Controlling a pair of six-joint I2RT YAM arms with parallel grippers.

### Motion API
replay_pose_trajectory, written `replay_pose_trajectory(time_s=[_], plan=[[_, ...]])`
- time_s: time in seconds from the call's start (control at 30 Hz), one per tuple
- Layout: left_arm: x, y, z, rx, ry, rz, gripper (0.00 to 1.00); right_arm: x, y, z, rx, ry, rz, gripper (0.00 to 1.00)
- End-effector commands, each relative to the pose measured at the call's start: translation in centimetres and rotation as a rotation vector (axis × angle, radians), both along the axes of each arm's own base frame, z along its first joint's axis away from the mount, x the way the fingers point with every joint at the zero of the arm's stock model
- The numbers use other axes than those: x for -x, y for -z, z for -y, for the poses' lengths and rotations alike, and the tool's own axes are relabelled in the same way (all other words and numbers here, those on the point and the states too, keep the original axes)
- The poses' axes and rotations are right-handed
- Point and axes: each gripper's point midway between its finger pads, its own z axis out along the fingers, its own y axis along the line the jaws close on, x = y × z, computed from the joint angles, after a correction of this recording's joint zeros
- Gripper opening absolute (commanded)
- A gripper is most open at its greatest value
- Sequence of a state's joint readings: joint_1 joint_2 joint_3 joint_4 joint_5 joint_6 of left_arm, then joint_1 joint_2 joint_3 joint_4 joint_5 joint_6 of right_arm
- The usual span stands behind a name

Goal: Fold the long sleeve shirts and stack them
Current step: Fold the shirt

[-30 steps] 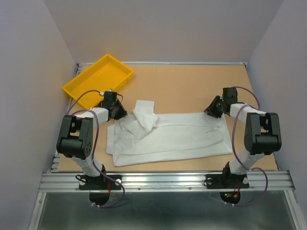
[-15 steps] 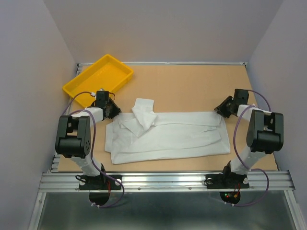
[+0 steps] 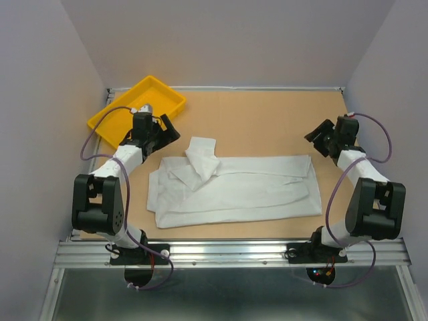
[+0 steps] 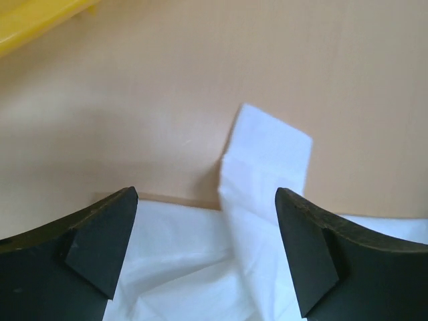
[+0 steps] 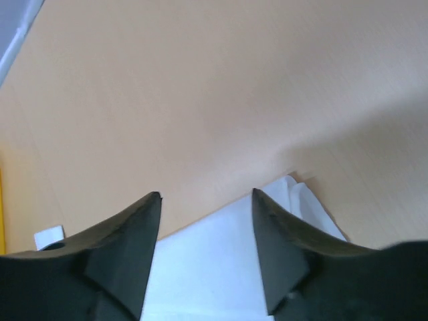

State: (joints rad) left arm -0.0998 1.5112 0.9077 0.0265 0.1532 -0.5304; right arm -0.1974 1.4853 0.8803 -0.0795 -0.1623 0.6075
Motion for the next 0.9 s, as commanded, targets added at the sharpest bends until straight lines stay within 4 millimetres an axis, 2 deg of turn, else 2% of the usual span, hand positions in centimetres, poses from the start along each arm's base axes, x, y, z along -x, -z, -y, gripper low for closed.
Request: replay_pose_trajectory(time_s=[0.0, 0.07, 0.1, 0.17, 0.2, 0.27, 0.3, 0.33, 0.47, 0.5, 0.57, 0.67, 0.87], plan=[[-1.8, -3.9, 3.9, -0.057, 0.169, 0.113, 0.97, 1.0, -3.0, -2.1, 0.036, -0.121, 0.049, 0.70], [-2.3, -3.0, 5.8, -0.065, 0.211, 0.088, 0.97, 1.7, -3.8, -2.9, 0.045, -0.167, 0.056, 0.79], [-3.0, -2.2, 6.3, -0.069, 0.221, 0.071, 0.95, 1.9, -4.0, -3.2, 0.049, -0.185, 0.059, 0.81], [-2.7, -0.5, 7.0, -0.081, 0.233, 0.007, 0.93, 2.7, -4.1, -4.1, 0.037, -0.222, 0.047, 0.82], [-3.1, -0.3, 7.3, -0.090, 0.228, -0.001, 0.91, 3.0, -4.8, -4.7, 0.032, -0.247, 0.065, 0.84], [-3.7, 2.5, 7.2, -0.120, 0.208, -0.070, 0.83, 3.8, -5.2, -5.7, 0.022, -0.285, 0.071, 0.85], [-3.7, 2.6, 7.1, -0.128, 0.200, -0.072, 0.83, 4.1, -4.9, -5.9, 0.017, -0.291, 0.062, 0.85], [-3.9, 3.6, 7.0, -0.140, 0.196, -0.093, 0.79, 4.4, -5.4, -6.2, 0.022, -0.300, 0.074, 0.85], [-5.2, 4.8, 6.7, -0.203, 0.179, -0.111, 0.73, 5.7, -5.0, -7.0, 0.013, -0.330, 0.062, 0.85], [-5.1, 5.5, 6.9, -0.212, 0.183, -0.127, 0.70, 6.0, -4.9, -7.1, 0.012, -0.333, 0.058, 0.85], [-5.3, 5.7, 7.2, -0.224, 0.192, -0.133, 0.69, 6.5, -4.8, -7.2, 0.012, -0.335, 0.059, 0.85], [-4.7, 6.9, 7.7, -0.256, 0.201, -0.163, 0.62, 6.8, -4.6, -7.2, 0.010, -0.334, 0.053, 0.85], [-3.3, 8.7, 9.4, -0.278, 0.232, -0.209, 0.59, 7.0, -4.4, -7.3, 0.010, -0.338, 0.050, 0.85]])
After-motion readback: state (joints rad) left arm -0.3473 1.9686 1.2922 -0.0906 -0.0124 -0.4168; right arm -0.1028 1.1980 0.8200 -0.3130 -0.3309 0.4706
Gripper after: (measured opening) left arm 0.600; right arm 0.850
